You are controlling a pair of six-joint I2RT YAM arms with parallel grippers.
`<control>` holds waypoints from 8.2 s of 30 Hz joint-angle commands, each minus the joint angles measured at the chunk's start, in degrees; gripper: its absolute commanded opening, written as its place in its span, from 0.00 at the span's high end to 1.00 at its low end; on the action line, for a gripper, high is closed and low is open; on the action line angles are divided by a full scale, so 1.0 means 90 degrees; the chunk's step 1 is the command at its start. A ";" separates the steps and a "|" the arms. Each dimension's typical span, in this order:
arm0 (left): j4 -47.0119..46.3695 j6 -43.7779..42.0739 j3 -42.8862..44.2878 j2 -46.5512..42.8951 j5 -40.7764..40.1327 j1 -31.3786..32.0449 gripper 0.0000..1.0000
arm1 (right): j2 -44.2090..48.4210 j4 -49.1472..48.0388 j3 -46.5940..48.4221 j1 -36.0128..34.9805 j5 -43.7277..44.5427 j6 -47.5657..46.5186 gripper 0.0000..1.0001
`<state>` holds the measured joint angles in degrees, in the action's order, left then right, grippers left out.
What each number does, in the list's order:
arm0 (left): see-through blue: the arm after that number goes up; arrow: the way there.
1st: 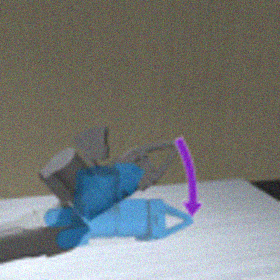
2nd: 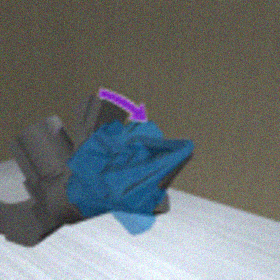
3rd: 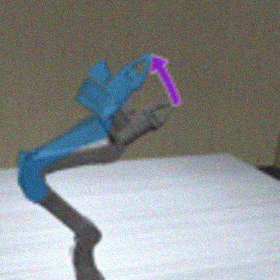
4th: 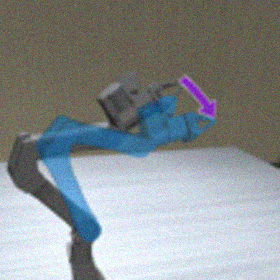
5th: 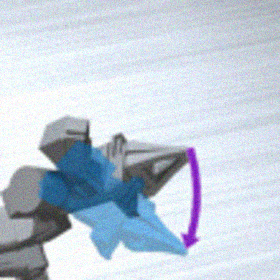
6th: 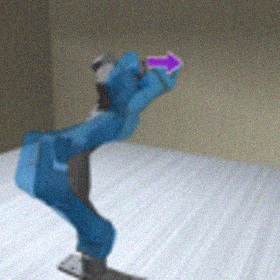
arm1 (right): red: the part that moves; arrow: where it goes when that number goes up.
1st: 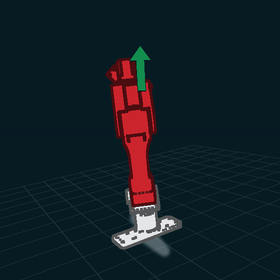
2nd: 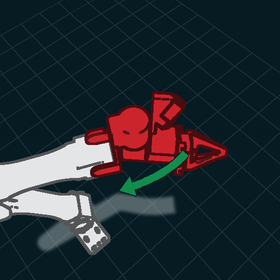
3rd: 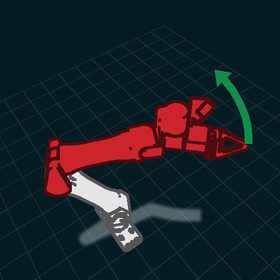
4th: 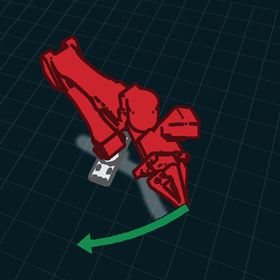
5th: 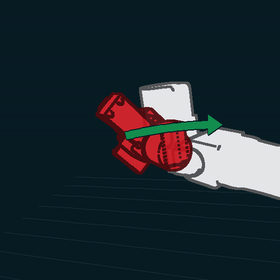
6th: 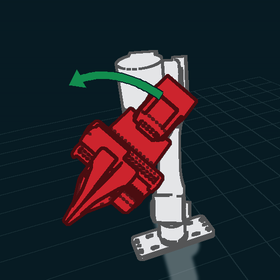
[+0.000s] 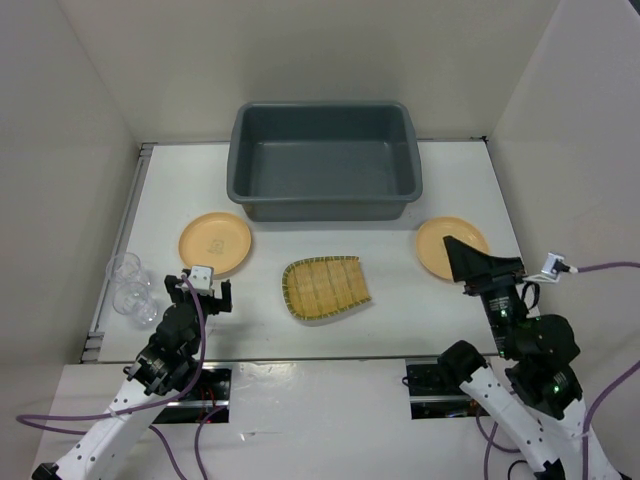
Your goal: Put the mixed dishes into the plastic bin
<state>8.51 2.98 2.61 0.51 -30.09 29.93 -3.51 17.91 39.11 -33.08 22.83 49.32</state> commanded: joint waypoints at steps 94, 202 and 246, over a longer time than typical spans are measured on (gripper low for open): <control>0.3588 0.3710 0.5054 0.5852 0.6447 0.0190 0.00 | -0.7023 0.0598 0.0449 -0.2516 -0.1111 0.2918 0.01; 0.6701 0.3184 1.9641 1.8145 0.7366 -0.1998 1.00 | -0.3398 0.1573 0.1249 -0.1256 -0.0339 -0.0402 0.01; 0.7316 0.3379 1.9641 1.4865 0.4621 -0.1110 0.00 | -0.6886 0.2658 0.1104 0.4915 -0.2126 0.0545 0.01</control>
<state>72.88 34.46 179.57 137.05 11.94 18.37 -65.12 40.86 51.20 9.37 4.80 51.11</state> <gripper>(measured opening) 0.999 0.985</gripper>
